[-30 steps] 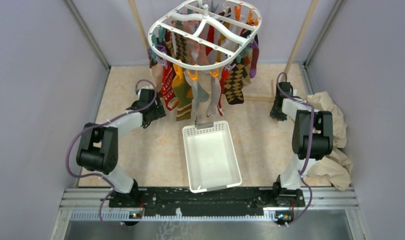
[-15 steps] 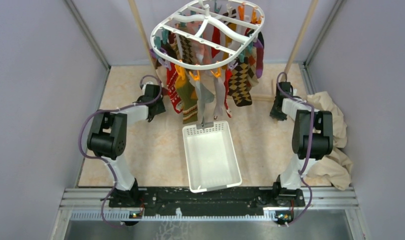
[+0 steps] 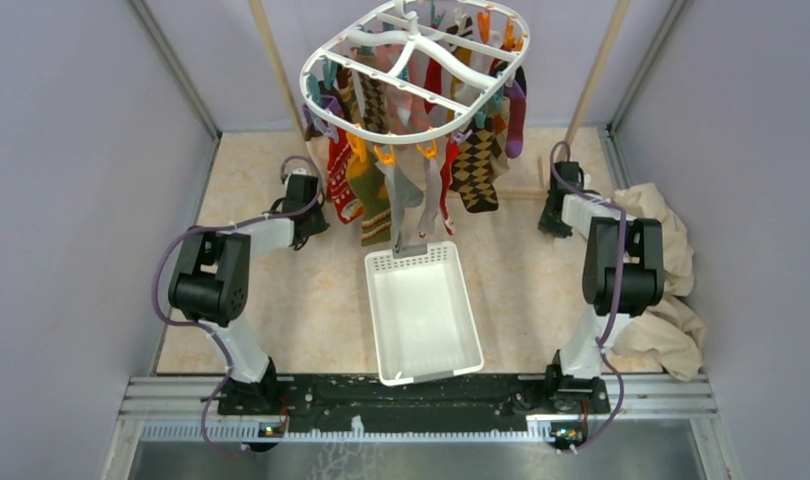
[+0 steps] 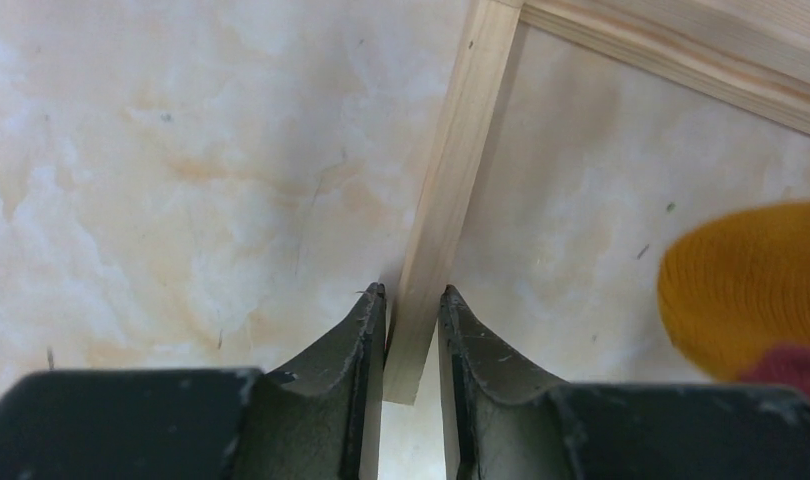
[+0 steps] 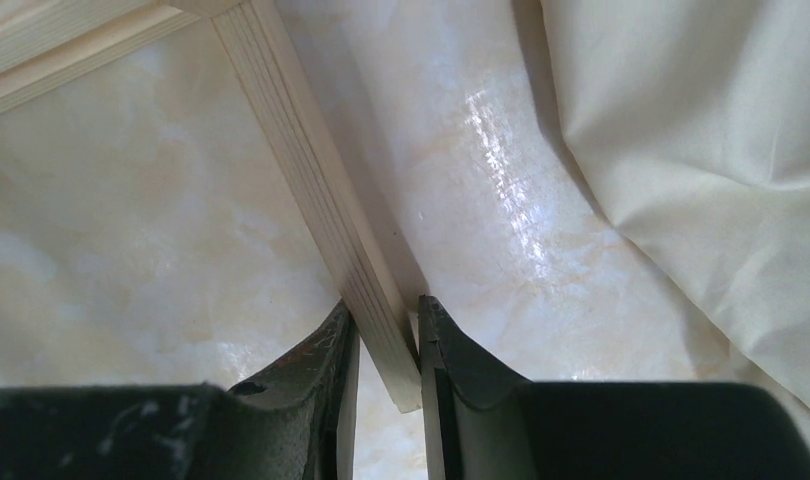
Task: Remove the socks clipped to the hanger
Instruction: Adjust the clothesline at the center of the board.
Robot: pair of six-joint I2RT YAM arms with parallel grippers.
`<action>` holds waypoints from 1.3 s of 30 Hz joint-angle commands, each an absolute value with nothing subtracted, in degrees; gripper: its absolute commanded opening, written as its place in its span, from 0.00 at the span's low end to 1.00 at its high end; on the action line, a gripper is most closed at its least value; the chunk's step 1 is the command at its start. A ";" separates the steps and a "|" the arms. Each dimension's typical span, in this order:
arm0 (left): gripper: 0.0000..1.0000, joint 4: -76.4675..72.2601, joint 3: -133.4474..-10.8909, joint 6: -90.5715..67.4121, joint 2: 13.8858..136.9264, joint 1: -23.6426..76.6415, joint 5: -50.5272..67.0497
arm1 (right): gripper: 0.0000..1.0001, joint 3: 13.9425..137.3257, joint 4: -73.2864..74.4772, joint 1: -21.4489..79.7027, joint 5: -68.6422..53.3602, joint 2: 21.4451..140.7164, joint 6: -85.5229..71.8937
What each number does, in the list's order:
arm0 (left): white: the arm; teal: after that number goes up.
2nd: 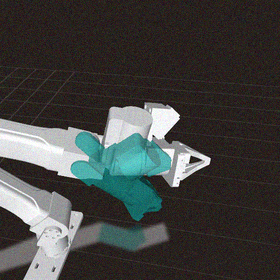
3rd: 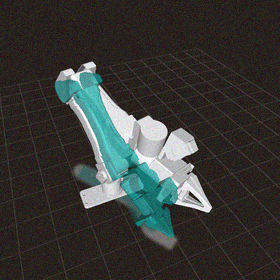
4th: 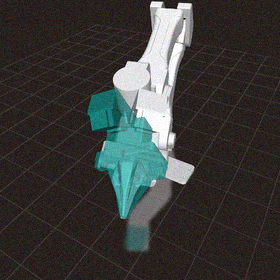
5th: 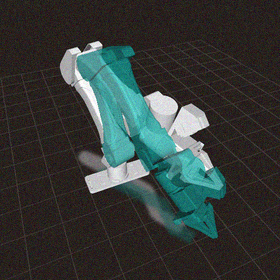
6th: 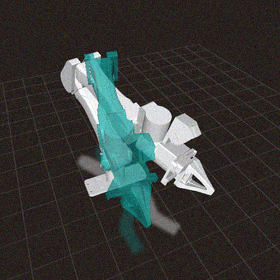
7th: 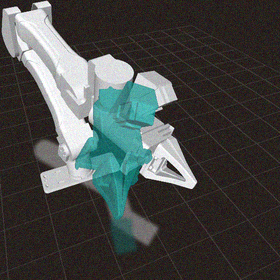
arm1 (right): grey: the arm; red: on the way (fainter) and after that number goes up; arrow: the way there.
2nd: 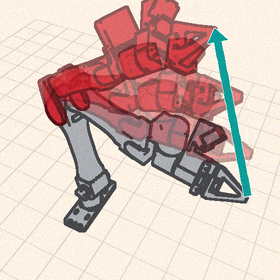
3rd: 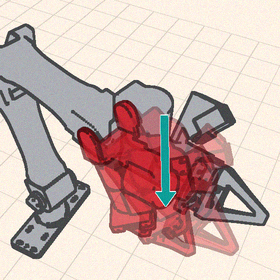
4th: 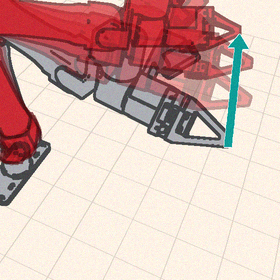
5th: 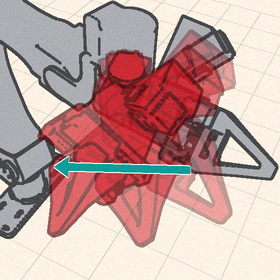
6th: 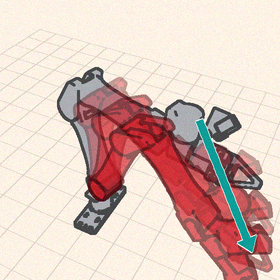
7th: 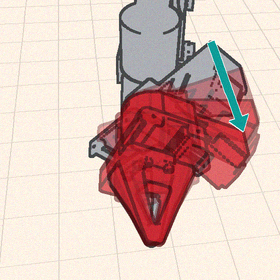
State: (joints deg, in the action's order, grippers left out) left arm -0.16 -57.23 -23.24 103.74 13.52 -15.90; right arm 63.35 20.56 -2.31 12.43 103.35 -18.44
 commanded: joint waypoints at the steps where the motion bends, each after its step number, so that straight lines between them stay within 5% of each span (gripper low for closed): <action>1: 0.17 3.77 -51.89 -27.33 100.50 14.06 -15.13 | 0.11 64.91 19.25 -0.36 13.98 106.64 -17.20; 11: 0.19 5.36 -45.15 -27.14 92.51 14.02 -17.33 | 0.12 67.96 19.49 1.95 13.22 108.06 -17.05; 13: 0.19 6.04 -45.01 -27.06 91.76 13.96 -17.79 | 0.18 67.24 19.48 2.30 13.23 107.55 -17.15; 16: 0.37 7.82 -46.08 -27.22 91.11 13.97 -18.24 | 0.65 64.96 19.71 2.44 14.65 105.07 -17.39; 19: 0.62 10.38 -48.27 -27.32 90.70 13.93 -18.89 | 0.81 62.20 20.26 2.46 16.52 98.26 -17.39; 26: 0.90 12.99 -49.41 -28.05 84.46 14.14 -16.50 | 0.83 58.28 24.88 9.25 18.00 77.80 -16.67; 33: 0.98 14.03 -47.40 -29.49 77.96 14.74 -12.84 | 0.79 55.02 26.78 25.12 6.75 63.66 -9.99; 39: 0.99 13.52 -44.51 -29.79 72.98 15.11 -11.01 | 0.77 59.90 30.21 35.42 -2.17 66.29 -2.55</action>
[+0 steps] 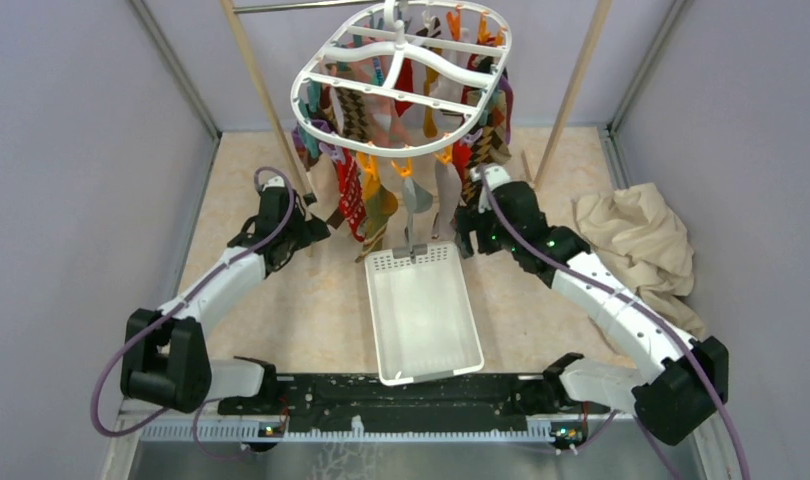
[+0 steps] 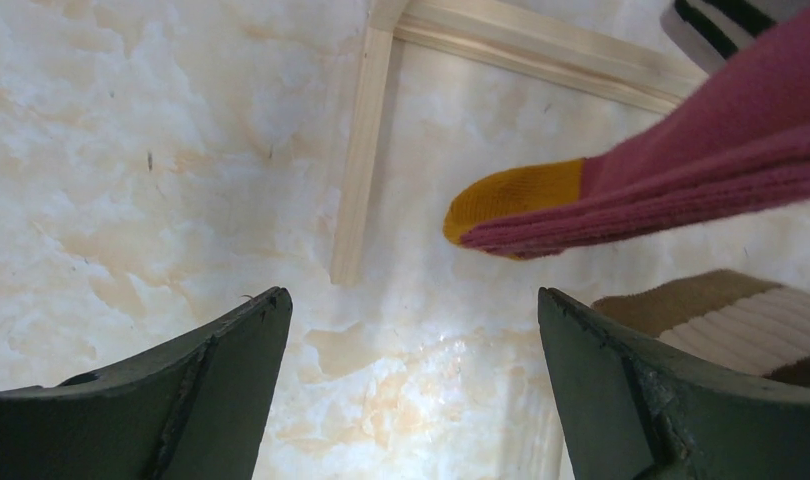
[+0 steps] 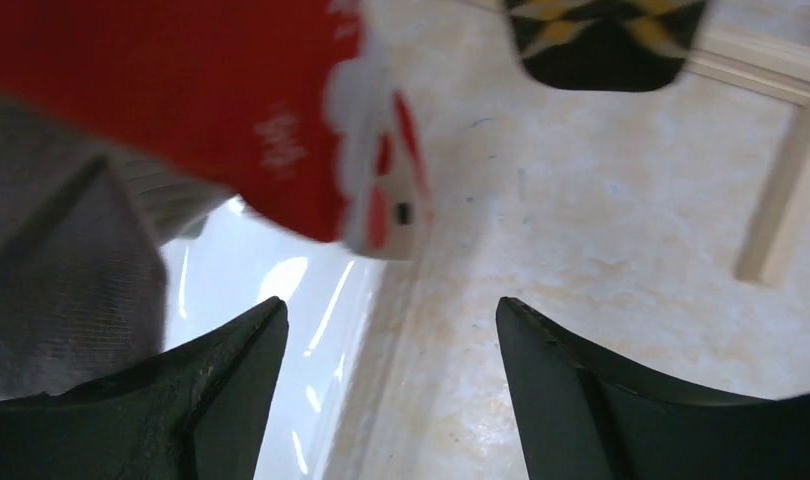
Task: Remove the socks clipped to the hanger
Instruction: Adjust the clothesline at the center of the board, then adjust the bin at the center of the board.
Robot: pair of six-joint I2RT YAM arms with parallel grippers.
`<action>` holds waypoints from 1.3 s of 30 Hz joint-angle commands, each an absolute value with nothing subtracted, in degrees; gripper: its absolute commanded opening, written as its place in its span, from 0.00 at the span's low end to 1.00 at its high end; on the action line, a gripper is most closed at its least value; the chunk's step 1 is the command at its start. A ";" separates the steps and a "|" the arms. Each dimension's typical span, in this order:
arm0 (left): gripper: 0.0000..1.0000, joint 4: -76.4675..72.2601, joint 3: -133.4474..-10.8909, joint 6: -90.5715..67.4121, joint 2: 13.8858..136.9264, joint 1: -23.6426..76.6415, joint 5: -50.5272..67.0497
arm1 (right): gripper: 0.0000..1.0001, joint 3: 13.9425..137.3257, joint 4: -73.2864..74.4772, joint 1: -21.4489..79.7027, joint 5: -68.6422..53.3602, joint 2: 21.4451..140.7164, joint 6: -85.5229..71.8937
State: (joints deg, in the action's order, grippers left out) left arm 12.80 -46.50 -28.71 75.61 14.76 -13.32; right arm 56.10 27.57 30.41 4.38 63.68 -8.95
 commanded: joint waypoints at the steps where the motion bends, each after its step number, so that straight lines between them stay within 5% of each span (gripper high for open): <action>1: 0.99 13.41 -44.32 -29.79 72.64 15.19 -10.91 | 0.77 60.72 30.46 36.83 -2.23 68.01 -0.63; 10: 0.99 14.41 -43.61 -29.20 71.96 15.64 -12.53 | 0.78 67.94 30.13 41.56 4.17 83.89 12.95; 32: 0.99 15.64 -43.26 -29.16 69.71 16.29 -12.75 | 0.82 76.99 28.20 42.62 -7.63 101.39 24.27; 39: 0.99 14.80 -43.26 -29.63 70.13 16.35 -10.45 | 0.75 75.11 28.25 44.41 -3.20 104.03 22.84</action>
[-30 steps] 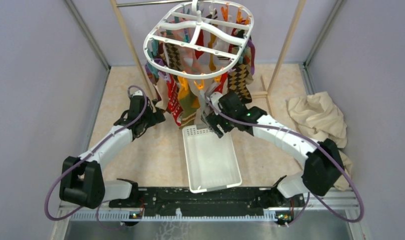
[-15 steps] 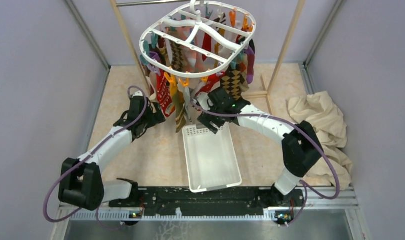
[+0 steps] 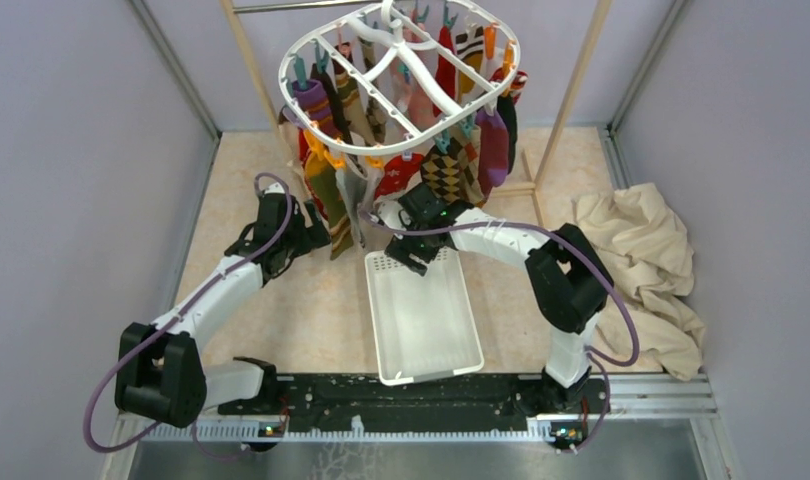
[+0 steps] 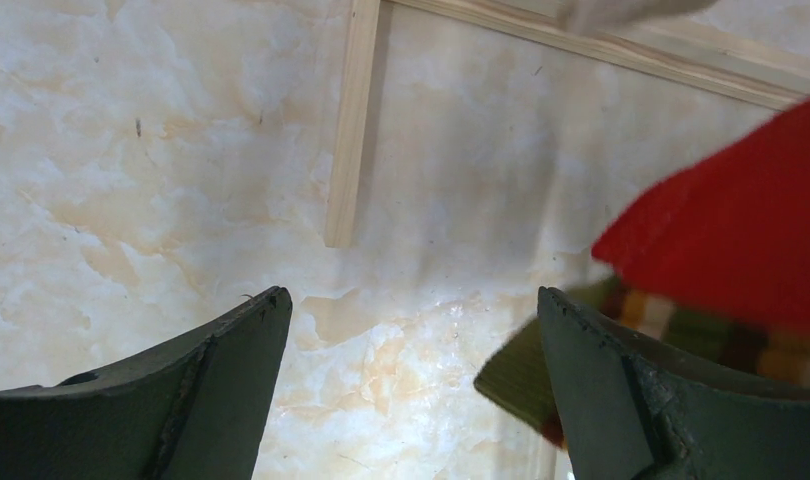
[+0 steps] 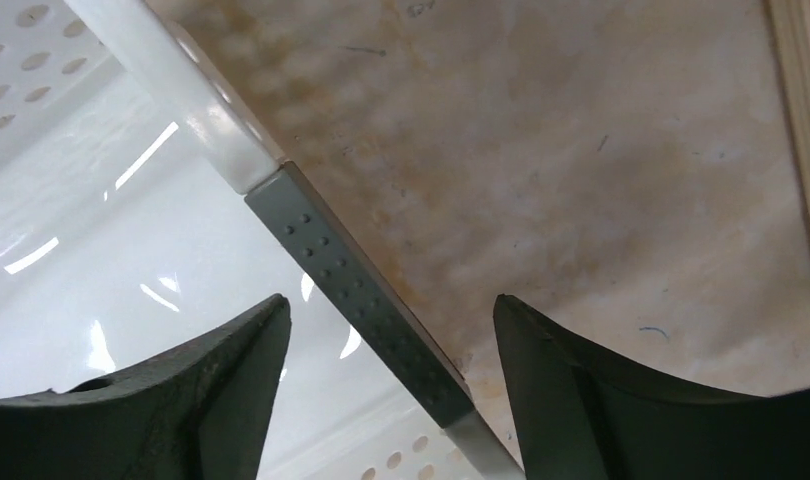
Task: Remove the socks clipped to the hanger
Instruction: Adjust the bin at the center of the board.
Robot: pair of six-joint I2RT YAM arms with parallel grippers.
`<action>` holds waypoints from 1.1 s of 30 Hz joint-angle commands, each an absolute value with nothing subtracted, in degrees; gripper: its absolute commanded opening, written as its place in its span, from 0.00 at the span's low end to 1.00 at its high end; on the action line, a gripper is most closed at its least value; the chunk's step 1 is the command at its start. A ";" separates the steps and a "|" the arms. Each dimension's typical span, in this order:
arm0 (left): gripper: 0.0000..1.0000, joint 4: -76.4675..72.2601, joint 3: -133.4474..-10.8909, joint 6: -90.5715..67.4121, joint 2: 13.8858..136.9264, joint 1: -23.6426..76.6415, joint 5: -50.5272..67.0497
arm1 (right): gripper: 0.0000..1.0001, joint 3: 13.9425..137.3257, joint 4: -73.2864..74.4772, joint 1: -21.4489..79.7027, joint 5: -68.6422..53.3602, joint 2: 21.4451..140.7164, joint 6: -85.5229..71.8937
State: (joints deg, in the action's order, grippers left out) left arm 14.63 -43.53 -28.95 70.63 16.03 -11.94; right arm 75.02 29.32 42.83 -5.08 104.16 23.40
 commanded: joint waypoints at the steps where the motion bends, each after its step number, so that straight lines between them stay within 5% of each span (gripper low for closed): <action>1: 0.99 14.69 -43.39 -29.66 70.29 16.34 -10.30 | 0.72 74.35 28.00 44.49 -3.34 103.34 21.73; 9: 0.99 13.64 -43.43 -29.31 71.37 16.33 -7.61 | 0.34 69.20 27.25 45.26 1.94 99.31 10.61; 12: 0.99 13.00 -42.92 -29.44 71.29 16.43 -6.42 | 0.08 68.80 28.73 45.35 4.19 98.50 6.57; 33: 0.99 16.63 -44.56 -29.66 69.57 17.74 -6.50 | 0.01 60.34 44.46 45.76 25.27 79.17 -30.93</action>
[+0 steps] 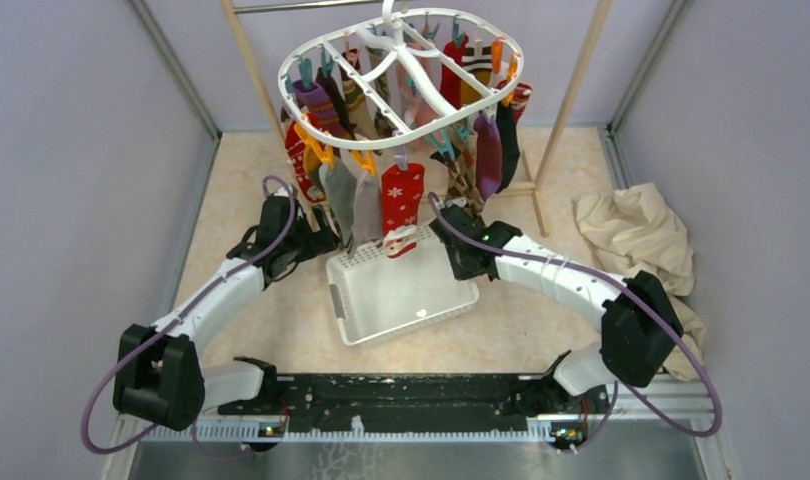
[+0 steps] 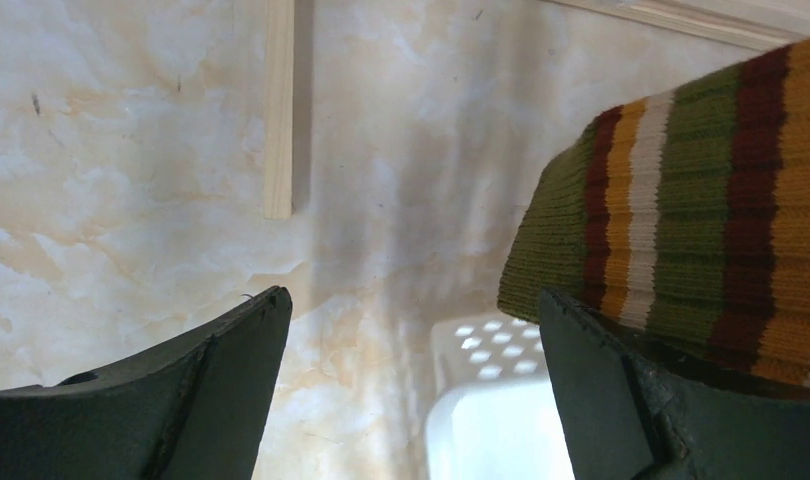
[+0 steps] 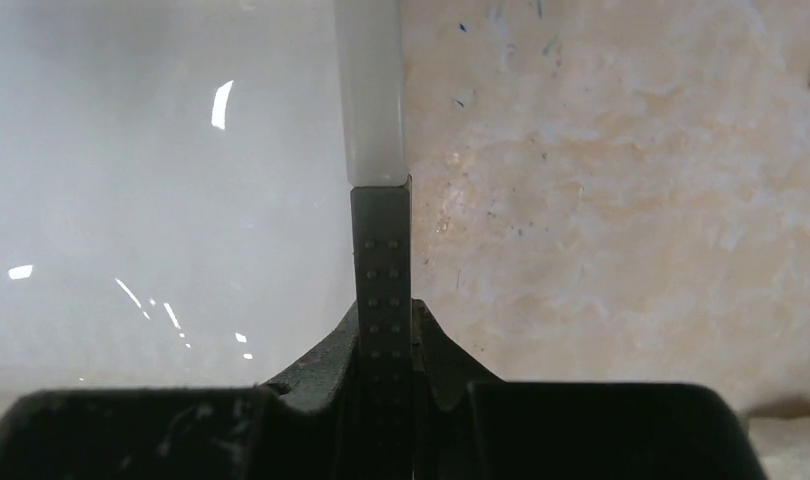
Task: Remove the socks clipped to the hanger
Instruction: Adjust the bin at the center of the board.
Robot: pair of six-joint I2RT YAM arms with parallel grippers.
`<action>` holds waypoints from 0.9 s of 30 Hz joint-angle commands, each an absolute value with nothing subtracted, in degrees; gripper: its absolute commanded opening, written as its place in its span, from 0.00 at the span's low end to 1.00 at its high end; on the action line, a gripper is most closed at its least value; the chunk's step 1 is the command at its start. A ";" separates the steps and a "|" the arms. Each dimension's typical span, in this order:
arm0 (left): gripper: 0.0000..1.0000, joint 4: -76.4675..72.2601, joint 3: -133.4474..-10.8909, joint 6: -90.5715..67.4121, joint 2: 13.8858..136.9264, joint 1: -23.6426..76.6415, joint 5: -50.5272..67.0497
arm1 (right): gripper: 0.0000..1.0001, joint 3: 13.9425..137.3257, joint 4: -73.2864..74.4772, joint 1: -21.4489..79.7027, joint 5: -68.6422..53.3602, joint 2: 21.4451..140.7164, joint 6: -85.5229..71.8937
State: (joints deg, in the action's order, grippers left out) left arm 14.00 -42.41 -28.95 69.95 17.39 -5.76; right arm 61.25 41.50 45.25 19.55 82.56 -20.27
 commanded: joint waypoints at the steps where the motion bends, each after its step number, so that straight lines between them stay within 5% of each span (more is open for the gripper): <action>1: 0.99 17.29 -45.01 -29.66 69.43 17.74 -6.62 | 0.01 59.56 44.39 45.78 25.64 78.52 -32.14; 7: 0.99 21.06 -46.01 -30.88 66.75 17.74 -6.32 | 0.01 50.76 39.59 44.73 26.55 72.68 -37.59; 19: 0.99 19.14 -45.15 -29.04 63.47 18.90 5.73 | 0.17 41.95 27.00 42.72 19.46 65.76 -30.66; 22: 0.99 23.19 -46.45 -27.99 65.07 19.05 6.70 | 0.56 42.14 26.17 42.71 17.85 65.48 -29.21; 26: 0.99 25.19 -45.93 -27.47 65.71 19.75 7.77 | 0.95 41.50 25.45 42.67 15.47 63.24 -28.63; 27: 0.99 25.86 -45.90 -27.96 65.42 20.30 7.22 | 0.98 41.41 25.41 42.69 15.39 62.07 -28.63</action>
